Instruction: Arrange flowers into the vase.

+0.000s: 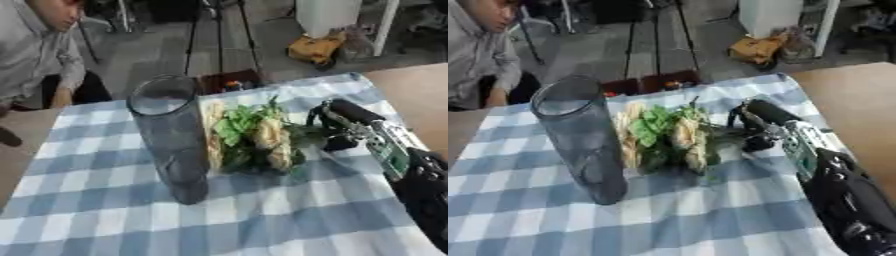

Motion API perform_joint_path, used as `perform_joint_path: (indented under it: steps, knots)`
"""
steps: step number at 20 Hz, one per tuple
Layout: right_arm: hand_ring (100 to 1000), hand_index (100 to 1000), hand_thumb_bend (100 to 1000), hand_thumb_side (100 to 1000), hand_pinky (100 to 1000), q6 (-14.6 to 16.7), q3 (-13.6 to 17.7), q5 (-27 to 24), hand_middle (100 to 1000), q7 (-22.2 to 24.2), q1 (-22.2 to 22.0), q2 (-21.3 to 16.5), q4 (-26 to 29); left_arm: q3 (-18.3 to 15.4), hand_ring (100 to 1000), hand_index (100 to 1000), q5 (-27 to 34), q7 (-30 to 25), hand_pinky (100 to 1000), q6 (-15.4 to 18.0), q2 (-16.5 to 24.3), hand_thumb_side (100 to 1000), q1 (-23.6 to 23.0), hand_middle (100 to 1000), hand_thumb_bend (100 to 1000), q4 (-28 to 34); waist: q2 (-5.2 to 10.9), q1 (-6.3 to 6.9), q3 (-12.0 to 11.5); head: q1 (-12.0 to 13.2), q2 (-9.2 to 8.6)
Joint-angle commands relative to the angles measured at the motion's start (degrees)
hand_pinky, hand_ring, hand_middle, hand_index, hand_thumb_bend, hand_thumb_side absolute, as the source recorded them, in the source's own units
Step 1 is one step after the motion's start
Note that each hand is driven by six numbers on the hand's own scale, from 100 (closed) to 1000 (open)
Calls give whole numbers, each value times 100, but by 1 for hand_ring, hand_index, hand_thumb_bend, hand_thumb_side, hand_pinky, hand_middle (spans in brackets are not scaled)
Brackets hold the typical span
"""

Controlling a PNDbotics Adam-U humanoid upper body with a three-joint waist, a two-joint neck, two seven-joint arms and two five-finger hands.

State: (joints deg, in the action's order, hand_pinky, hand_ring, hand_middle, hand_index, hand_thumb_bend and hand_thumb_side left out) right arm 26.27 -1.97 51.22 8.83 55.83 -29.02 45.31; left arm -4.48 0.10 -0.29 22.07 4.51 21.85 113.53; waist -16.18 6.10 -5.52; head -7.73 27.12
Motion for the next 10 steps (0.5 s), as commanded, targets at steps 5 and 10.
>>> perform_joint_path:
  steps: [5, 10]
  knots:
    - [411, 100, 100, 100, 224, -230, 106, -604, 100, 220, 164, -219, 458, 0, 630, 833, -31, 21, 423, -10, 82, 1000, 59, 710, 100, 106, 163, -36, 24, -7, -56]
    - [372, 100, 100, 100, 178, -451, 132, -1013, 100, 458, 137, -224, 586, 6, 630, 832, -37, 17, 422, -21, 82, 1000, 54, 710, 100, 106, 183, -22, 29, -10, -69]
